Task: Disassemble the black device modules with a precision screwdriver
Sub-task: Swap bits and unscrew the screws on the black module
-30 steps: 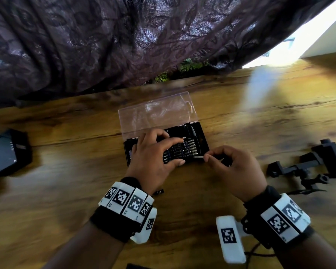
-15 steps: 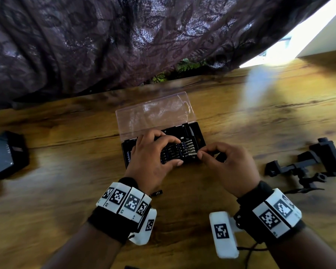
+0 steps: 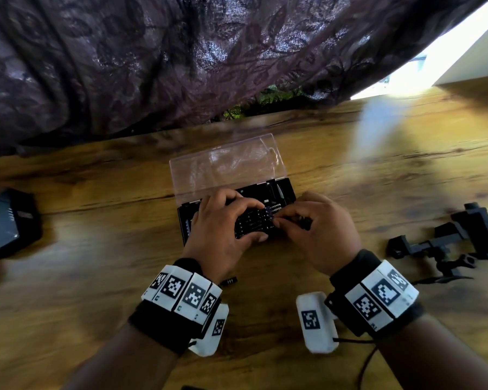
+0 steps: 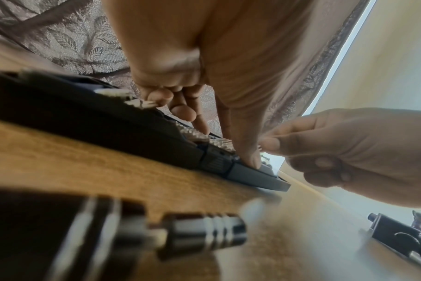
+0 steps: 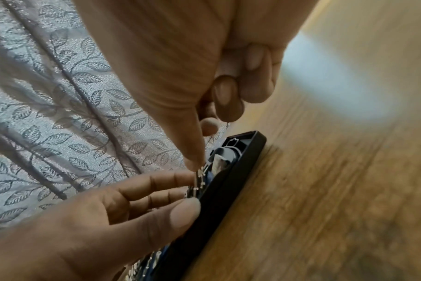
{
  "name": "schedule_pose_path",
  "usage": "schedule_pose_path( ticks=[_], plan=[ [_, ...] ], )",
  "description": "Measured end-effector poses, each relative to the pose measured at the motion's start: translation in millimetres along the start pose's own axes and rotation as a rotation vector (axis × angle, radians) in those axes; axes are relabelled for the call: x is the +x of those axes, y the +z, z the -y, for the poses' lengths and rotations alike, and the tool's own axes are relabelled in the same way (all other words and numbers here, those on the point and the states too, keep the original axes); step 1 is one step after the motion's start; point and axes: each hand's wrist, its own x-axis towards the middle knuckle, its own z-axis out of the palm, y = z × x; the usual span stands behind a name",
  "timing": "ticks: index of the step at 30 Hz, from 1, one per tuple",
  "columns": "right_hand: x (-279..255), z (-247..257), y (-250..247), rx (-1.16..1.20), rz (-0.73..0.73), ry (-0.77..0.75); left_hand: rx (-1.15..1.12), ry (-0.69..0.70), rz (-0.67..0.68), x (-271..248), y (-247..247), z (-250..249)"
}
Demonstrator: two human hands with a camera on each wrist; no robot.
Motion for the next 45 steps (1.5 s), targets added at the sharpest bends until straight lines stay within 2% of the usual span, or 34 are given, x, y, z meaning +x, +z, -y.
schedule_pose_path(
  ticks=[6,26,31,37,45],
  plan=[
    [0,0,-2,-0.121,0.016,-0.157,-0.01,0.0,0.005,0,0,1],
    [8,13,-11,-0.341,0.12,-0.296,-0.017,-0.005,0.028,1,-2,2],
    [12,11,-12,-0.312,0.136,-0.28,-0.021,-0.002,0.016,0,-1,2],
    [13,22,-11,-0.357,0.254,-0.253,-0.033,-0.009,0.015,0,-2,1],
    [19,16,-3,-0.289,0.213,-0.183,-0.026,-0.029,0.017,1,0,-1]
  ],
)
